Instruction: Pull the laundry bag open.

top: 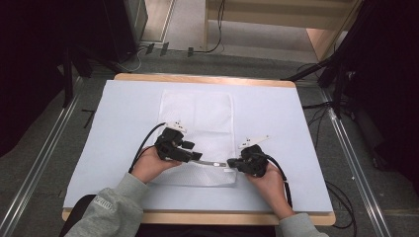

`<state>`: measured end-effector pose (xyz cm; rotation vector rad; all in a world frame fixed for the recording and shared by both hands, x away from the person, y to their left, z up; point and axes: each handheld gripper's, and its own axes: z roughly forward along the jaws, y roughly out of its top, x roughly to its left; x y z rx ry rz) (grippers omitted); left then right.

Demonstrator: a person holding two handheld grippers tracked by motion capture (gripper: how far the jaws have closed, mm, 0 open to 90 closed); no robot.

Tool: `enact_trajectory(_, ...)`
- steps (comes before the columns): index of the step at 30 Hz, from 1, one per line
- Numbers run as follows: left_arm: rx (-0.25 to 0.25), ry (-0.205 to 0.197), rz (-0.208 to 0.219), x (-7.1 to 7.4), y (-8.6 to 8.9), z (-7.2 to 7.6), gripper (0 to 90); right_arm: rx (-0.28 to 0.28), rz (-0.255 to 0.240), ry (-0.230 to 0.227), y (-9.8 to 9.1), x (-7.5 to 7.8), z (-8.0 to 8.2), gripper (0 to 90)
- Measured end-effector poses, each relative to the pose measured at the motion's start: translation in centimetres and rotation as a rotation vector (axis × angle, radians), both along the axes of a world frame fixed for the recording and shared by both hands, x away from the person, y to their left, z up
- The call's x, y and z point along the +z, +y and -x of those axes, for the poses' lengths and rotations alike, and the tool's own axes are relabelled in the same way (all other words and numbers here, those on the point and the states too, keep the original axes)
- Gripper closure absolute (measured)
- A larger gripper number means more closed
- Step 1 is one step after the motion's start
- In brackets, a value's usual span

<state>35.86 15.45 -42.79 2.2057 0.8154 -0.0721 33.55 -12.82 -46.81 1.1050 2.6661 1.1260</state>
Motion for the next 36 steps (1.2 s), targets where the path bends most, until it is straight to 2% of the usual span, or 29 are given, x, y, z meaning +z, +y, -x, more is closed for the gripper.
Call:
enact_trajectory(4,-0.014,0.010,-0.012,-0.3,-0.9,0.1,44.0,0.036,0.025,-0.061,0.2,-0.1,0.4,89.7)
enact_trajectory(7,-0.023,0.019,-0.009,-0.6,-1.7,0.1,47.6,0.048,0.021,-0.083,0.1,-0.3,0.6,88.2)
enact_trajectory(9,-0.032,0.034,-0.007,-0.8,-2.2,0.0,51.1,0.045,-0.001,-0.079,-0.1,-0.4,0.6,88.0)
enact_trajectory(12,-0.046,0.047,-0.005,-1.1,-2.9,0.0,61.1,0.042,-0.022,-0.075,-0.3,-0.6,0.6,87.5)
enact_trajectory(15,-0.059,0.066,0.014,-1.3,-3.6,0.0,69.4,0.033,-0.042,-0.056,-0.5,-0.7,0.5,87.2)
enact_trajectory(19,-0.067,0.059,-0.008,-1.8,-4.5,0.1,76.9,0.019,-0.034,-0.067,-0.4,-0.7,0.7,87.3)
enact_trajectory(23,-0.066,0.070,-0.025,-2.6,-5.4,0.0,78.3,0.013,-0.008,-0.084,-0.1,-0.5,1.0,87.3)
enact_trajectory(28,-0.065,0.089,-0.041,-3.3,-5.8,0.0,78.3,0.016,-0.004,-0.089,0.0,-0.5,1.0,87.3)
enact_trajectory(36,-0.083,0.095,-0.016,-3.7,-5.9,0.0,78.7,0.015,-0.006,-0.083,0.0,-0.5,0.9,87.1)
